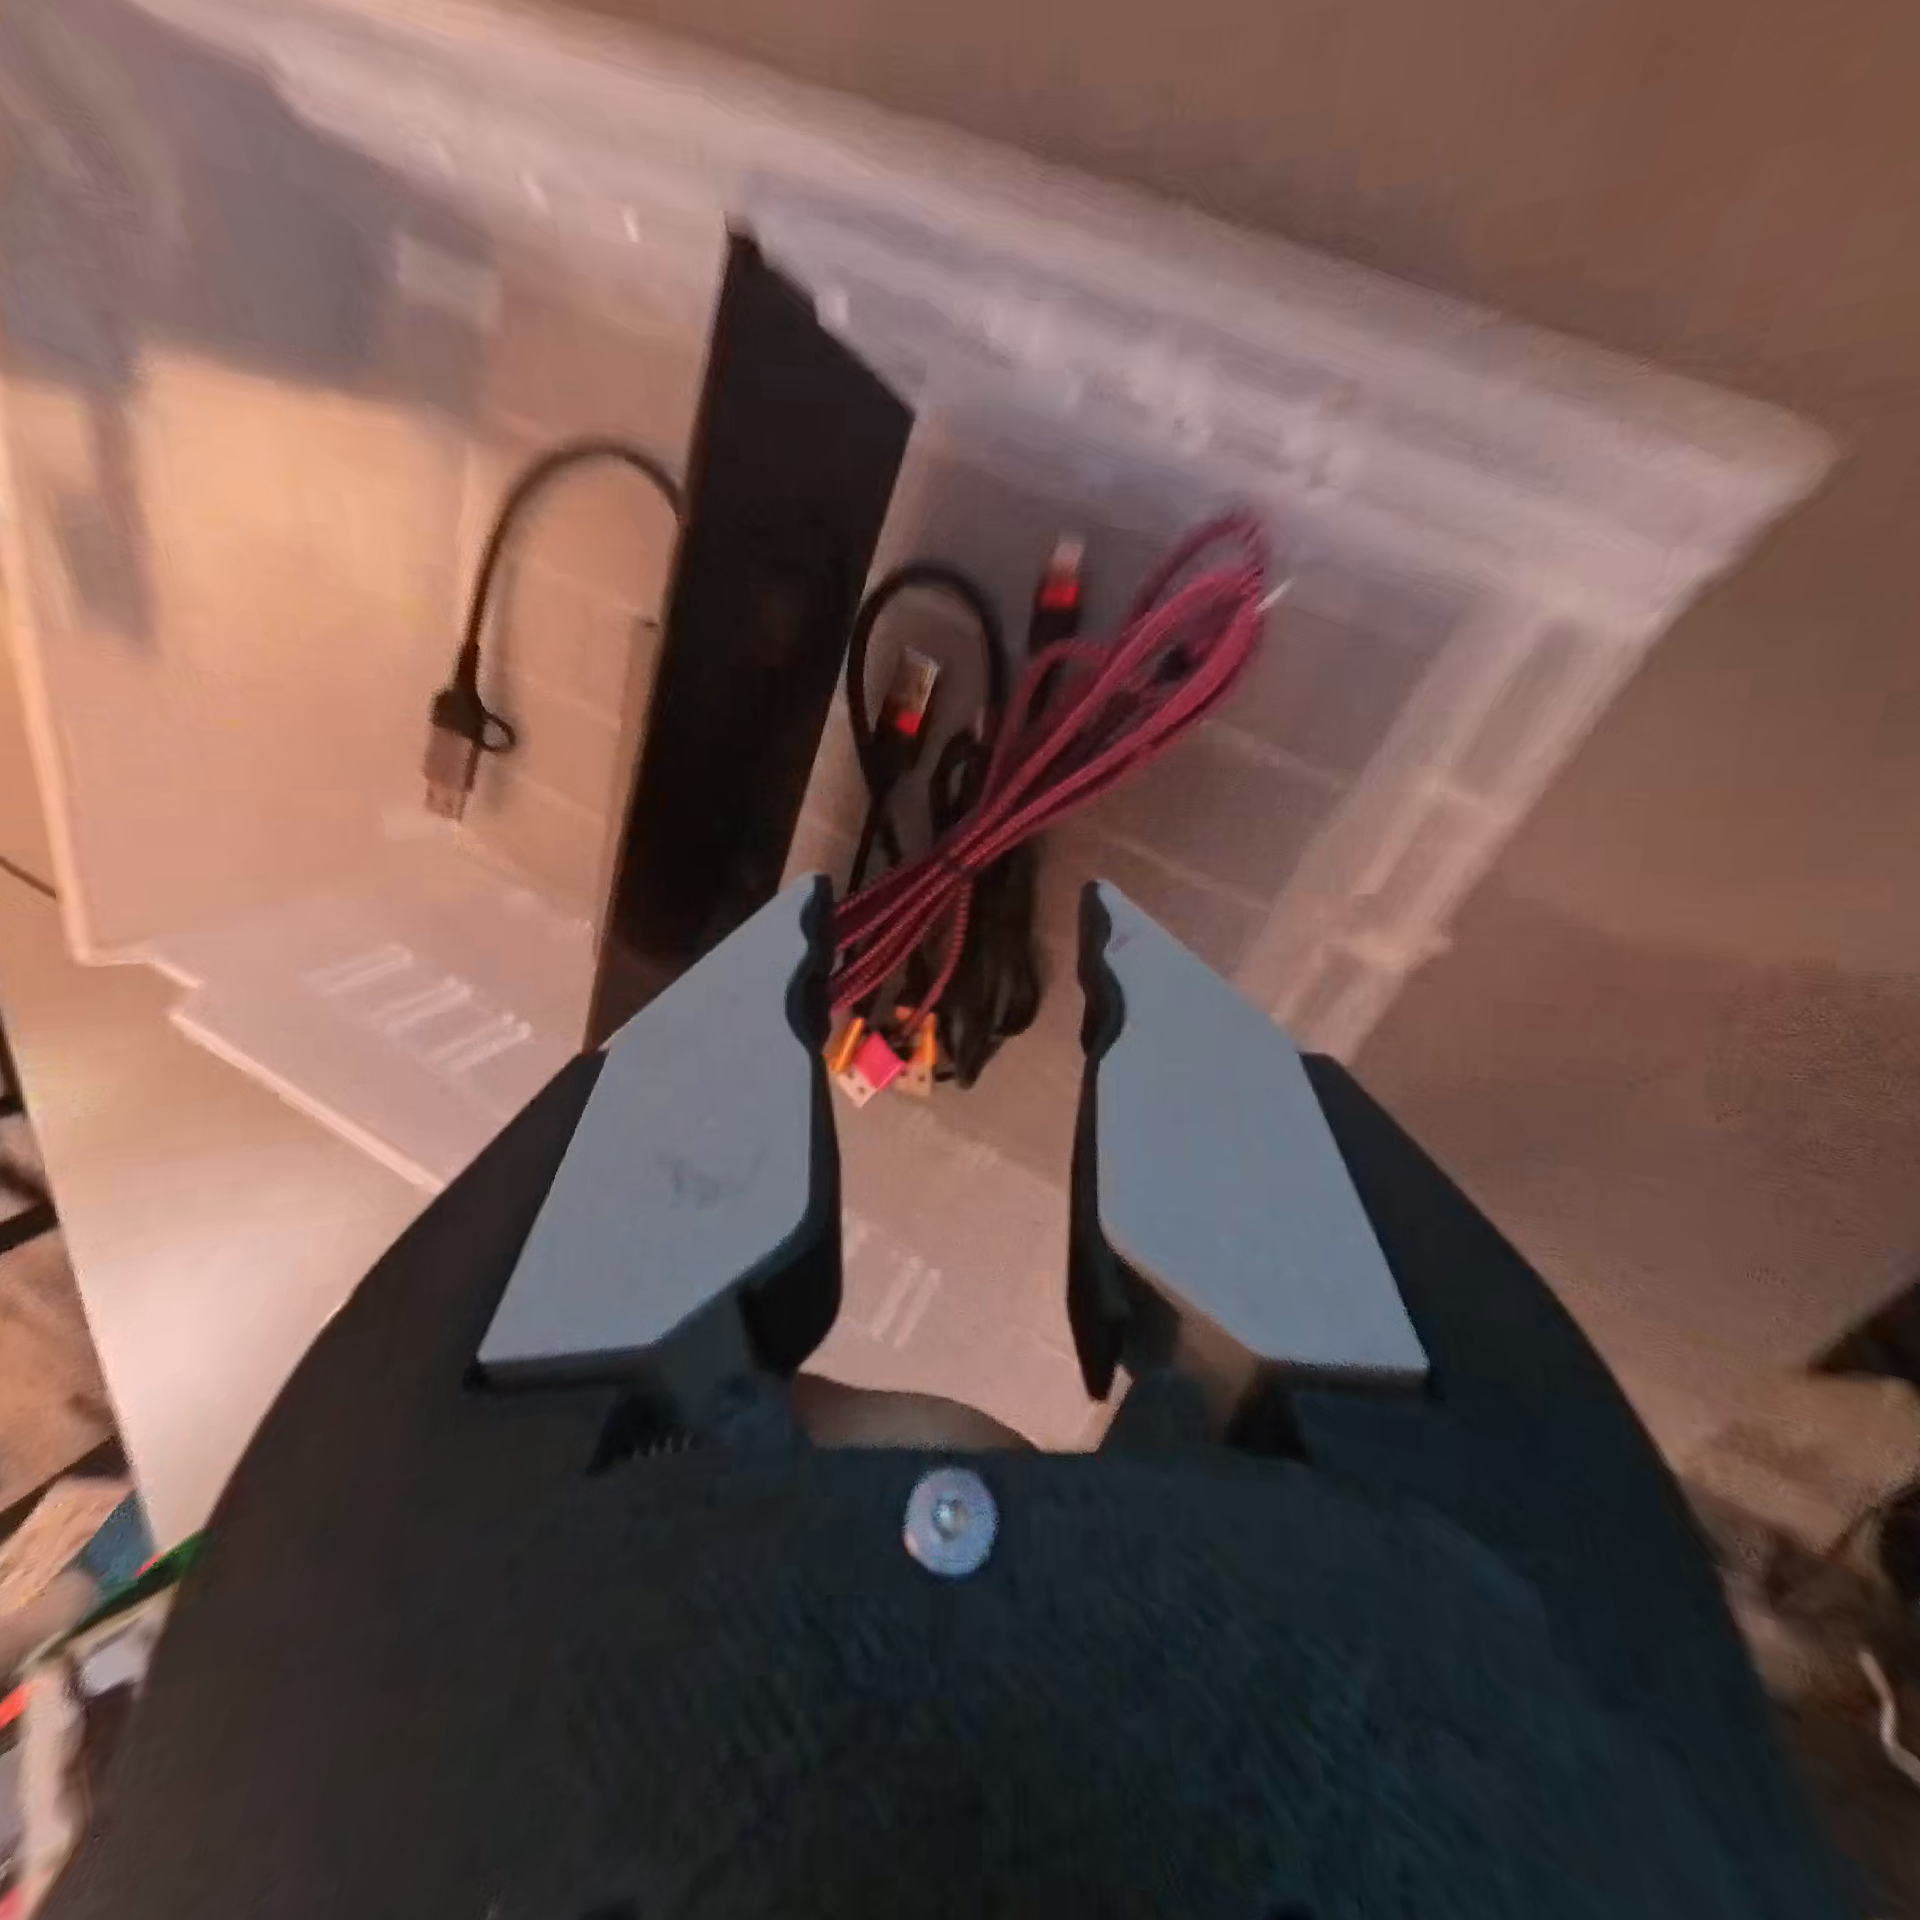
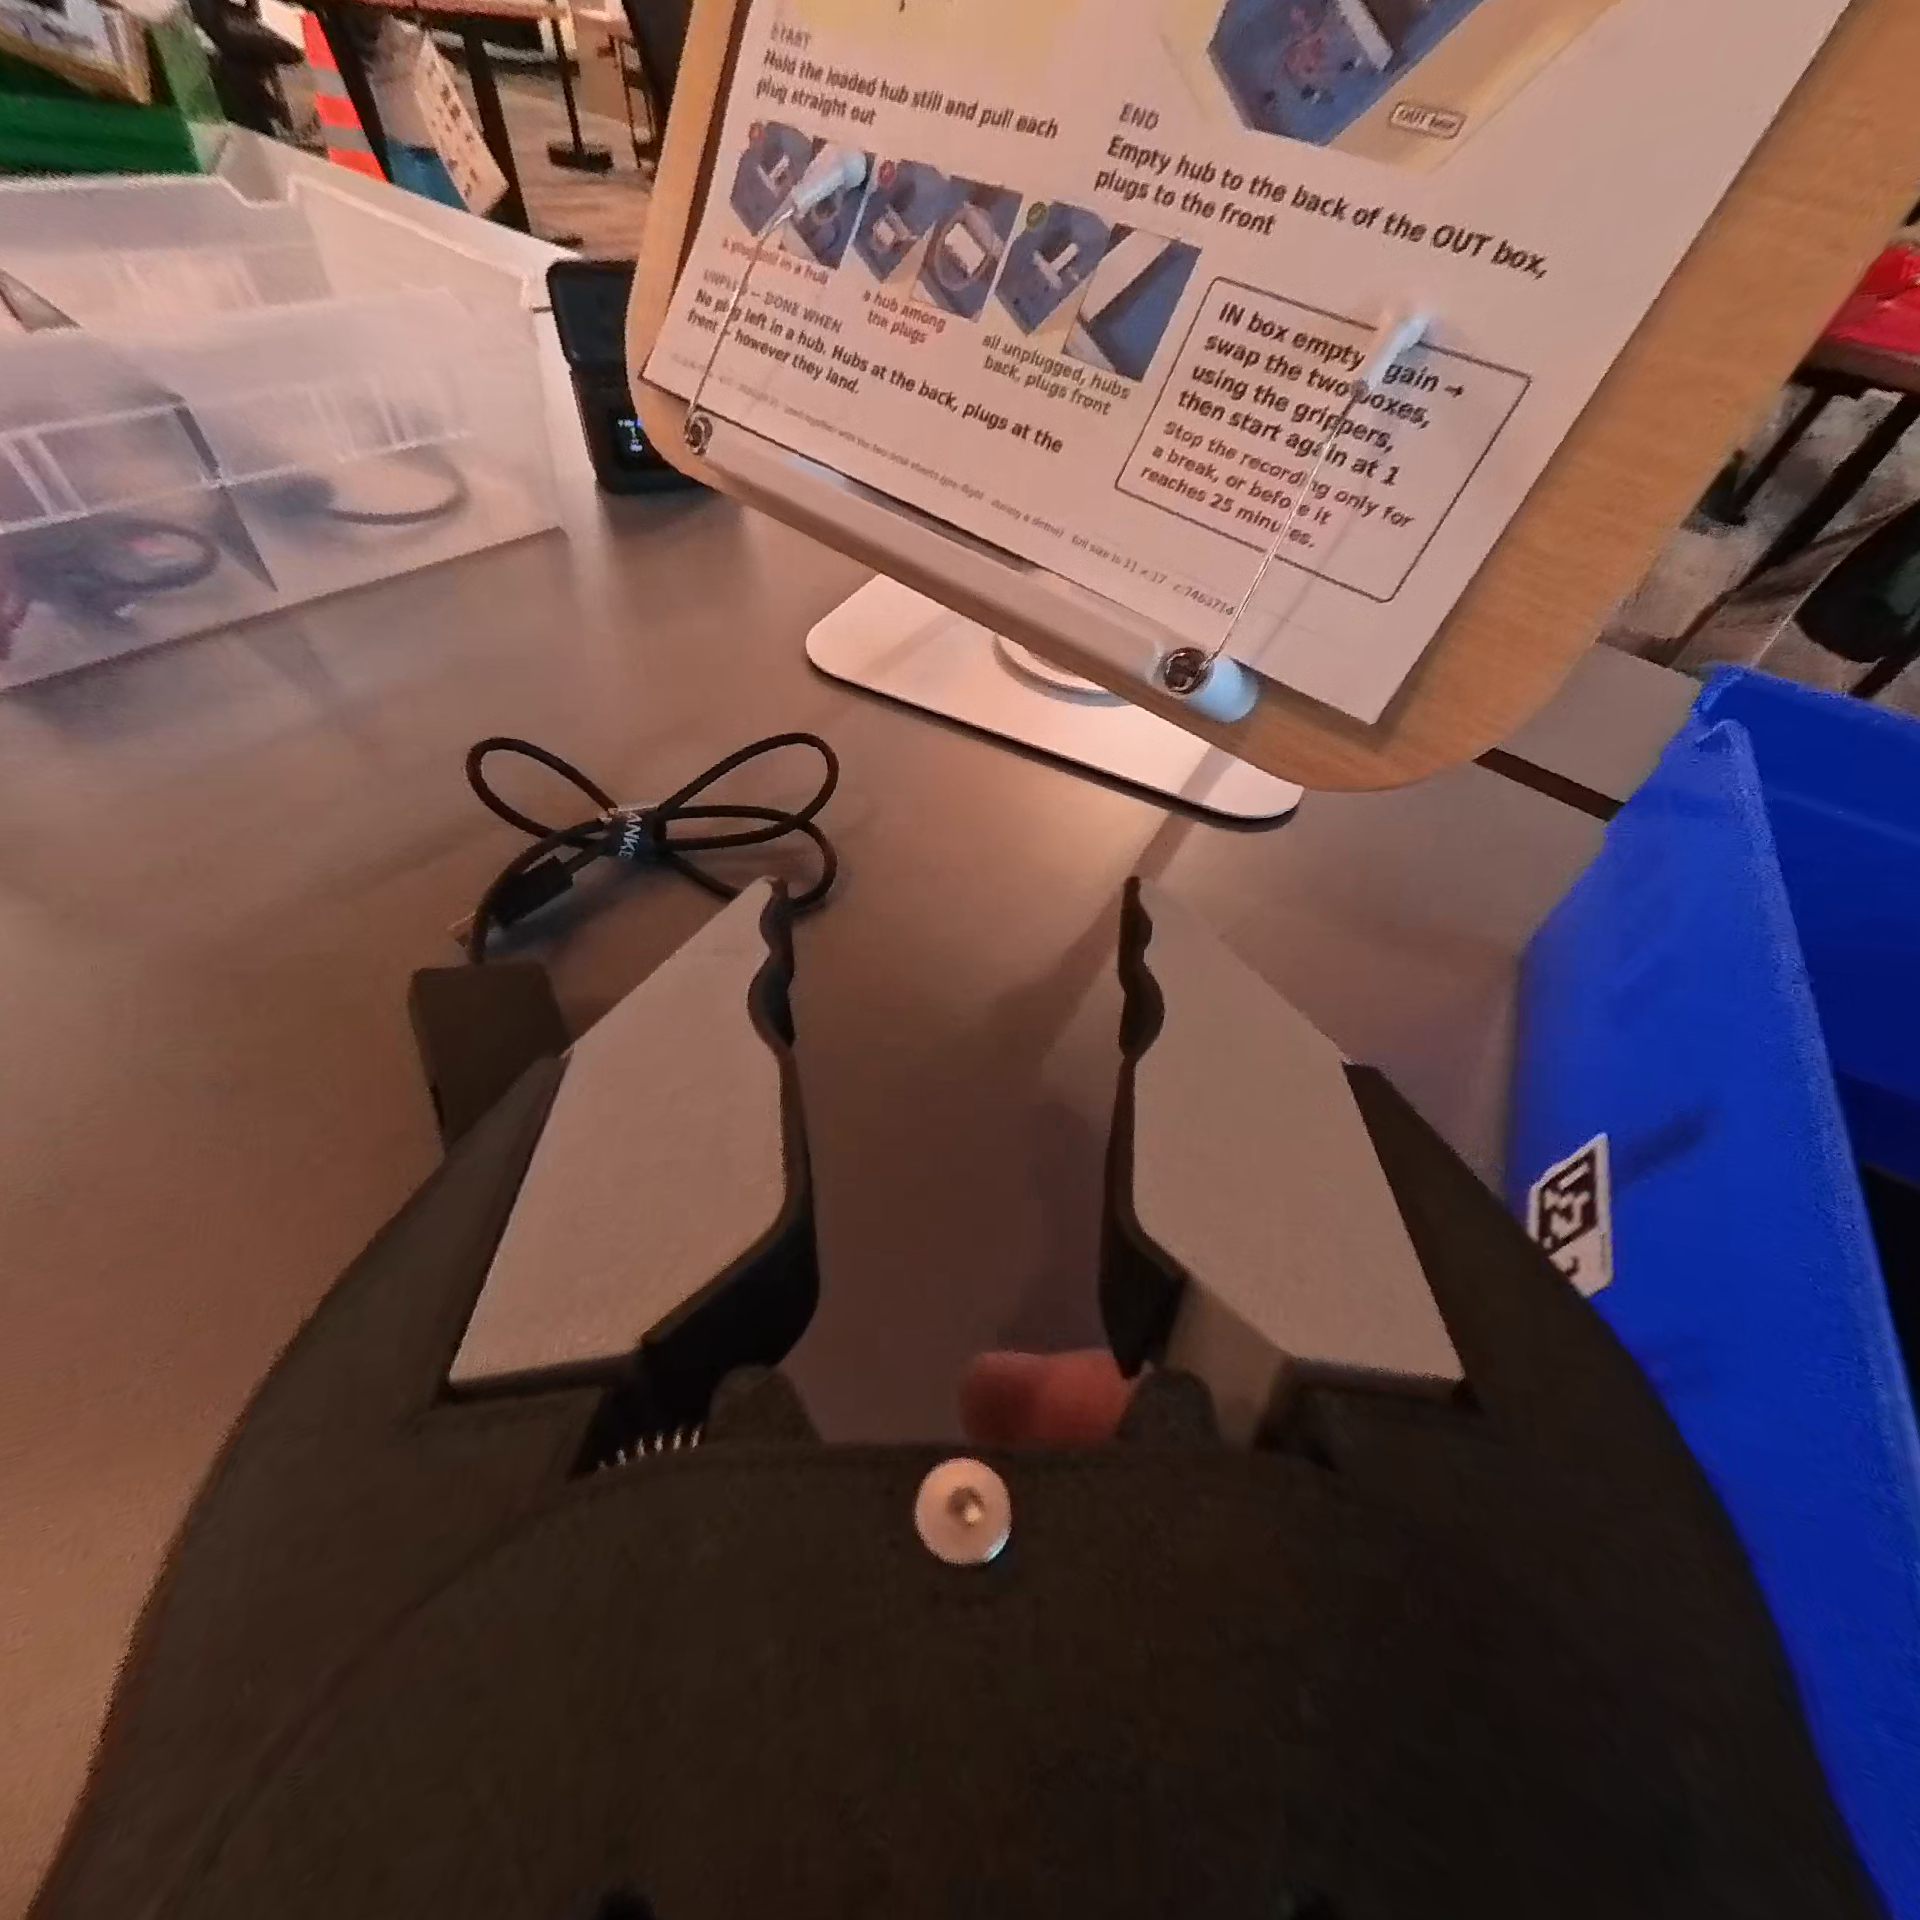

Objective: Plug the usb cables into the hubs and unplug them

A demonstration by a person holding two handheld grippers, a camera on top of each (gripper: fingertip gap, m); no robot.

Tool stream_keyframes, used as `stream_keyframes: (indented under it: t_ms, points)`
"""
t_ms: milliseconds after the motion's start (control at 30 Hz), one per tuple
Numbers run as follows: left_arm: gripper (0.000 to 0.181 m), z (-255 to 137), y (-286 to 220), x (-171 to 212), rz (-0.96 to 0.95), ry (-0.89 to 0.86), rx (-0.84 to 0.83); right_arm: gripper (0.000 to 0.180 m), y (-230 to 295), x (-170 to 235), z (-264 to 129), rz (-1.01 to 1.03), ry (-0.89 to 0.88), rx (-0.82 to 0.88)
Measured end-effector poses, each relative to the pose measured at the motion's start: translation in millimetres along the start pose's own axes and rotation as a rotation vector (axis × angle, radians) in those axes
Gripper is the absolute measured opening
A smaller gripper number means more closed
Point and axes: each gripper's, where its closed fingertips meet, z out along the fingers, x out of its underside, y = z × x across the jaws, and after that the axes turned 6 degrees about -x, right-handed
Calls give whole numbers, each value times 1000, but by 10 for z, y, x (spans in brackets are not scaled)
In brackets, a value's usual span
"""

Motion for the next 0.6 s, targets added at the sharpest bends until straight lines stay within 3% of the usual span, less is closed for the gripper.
stream_keyframes:
  t_ms: [133, 167, 267, 367, 500, 600]
  points:
    - [31, 409, -161, -47, 73, 56, 137, 61, 26, 121, 85, -8, 46, 9]
    - [22, 430, -233, -39, 93, 80, 198, 61, 27, 149, 100, -9, 57, 11]
    - [16, 403, -251, -17, 92, 89, 254, 63, 32, 211, 133, 0, 79, 2]
    - [4, 239, -136, 17, 134, 44, 167, 63, 33, 223, 140, 16, 82, -13]
    - [4, -459, 462, -286, -25, -285, -122, 62, 32, 165, 106, 19, 60, -14]
    - [4, -1554, 1062, -699, -255, -740, -426, 63, 71, 111, 85, 16, 38, -37]
